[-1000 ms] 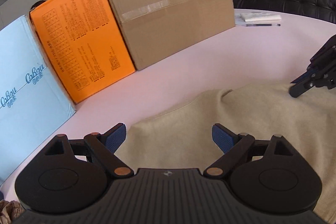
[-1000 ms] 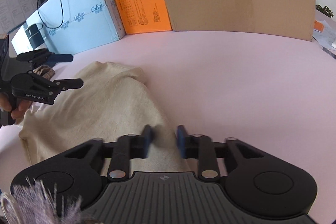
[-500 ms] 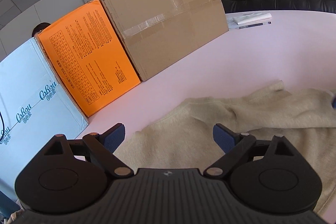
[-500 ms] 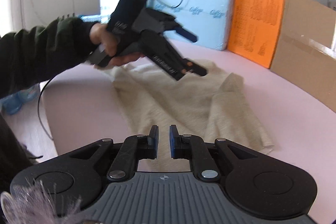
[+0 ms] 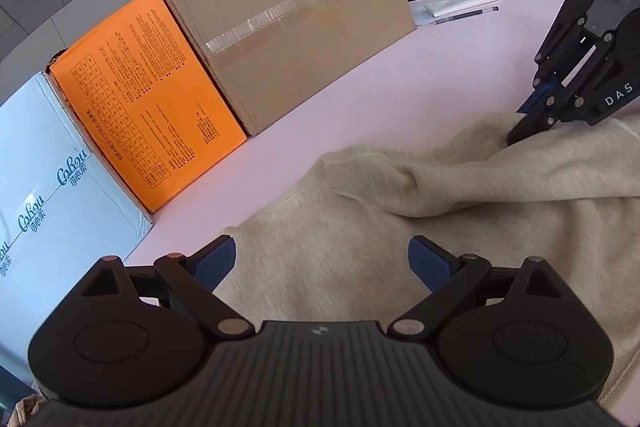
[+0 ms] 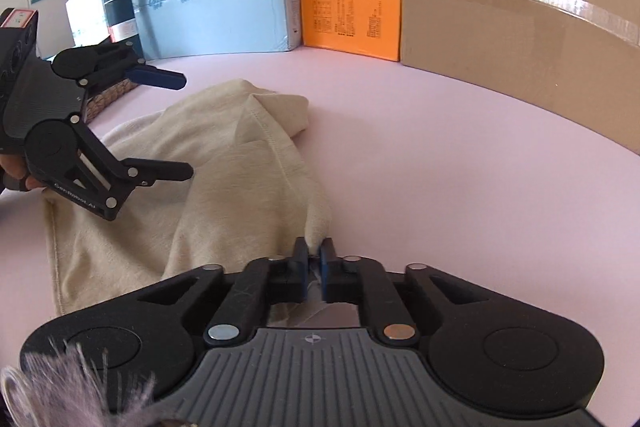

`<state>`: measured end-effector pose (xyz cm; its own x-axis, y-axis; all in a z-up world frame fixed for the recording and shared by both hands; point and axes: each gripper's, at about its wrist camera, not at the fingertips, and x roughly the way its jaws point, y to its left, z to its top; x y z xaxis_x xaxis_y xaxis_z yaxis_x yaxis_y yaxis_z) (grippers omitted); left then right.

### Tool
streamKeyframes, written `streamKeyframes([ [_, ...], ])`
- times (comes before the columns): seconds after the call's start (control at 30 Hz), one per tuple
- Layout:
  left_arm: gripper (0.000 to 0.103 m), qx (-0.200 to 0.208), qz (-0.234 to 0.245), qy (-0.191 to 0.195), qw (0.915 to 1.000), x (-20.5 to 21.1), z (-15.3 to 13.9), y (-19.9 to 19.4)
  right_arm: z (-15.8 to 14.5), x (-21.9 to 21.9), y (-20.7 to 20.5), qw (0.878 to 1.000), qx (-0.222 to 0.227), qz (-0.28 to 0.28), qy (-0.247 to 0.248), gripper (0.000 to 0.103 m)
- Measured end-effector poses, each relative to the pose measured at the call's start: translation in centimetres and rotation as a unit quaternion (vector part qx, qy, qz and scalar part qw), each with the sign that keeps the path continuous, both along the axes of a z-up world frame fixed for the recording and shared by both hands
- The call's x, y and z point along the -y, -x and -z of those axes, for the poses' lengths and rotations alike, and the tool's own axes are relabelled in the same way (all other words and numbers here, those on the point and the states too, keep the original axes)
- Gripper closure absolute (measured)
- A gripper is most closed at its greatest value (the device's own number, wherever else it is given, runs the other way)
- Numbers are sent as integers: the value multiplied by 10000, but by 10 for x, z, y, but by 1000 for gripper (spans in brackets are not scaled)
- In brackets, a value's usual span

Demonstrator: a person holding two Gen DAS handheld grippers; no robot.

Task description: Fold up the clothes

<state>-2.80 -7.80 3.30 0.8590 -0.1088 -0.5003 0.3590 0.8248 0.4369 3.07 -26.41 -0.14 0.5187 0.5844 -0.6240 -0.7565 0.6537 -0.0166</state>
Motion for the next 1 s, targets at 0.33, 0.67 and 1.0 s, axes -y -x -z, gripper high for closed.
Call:
streamKeyframes([
  [0.33, 0, 217, -1277, 416, 9907, -82, -16, -14, -4, 55, -80, 9678, 923, 2198, 811, 98],
  [0.67, 0, -1331, -2349, 2836, 9201, -158, -7, -89, 21, 82, -94, 9722, 382, 2302, -177, 96],
  [1.0, 99, -1636, -1743, 2761, 9309, -114, -5, -101, 21, 86, -99, 9711, 188, 2321, -516, 96],
])
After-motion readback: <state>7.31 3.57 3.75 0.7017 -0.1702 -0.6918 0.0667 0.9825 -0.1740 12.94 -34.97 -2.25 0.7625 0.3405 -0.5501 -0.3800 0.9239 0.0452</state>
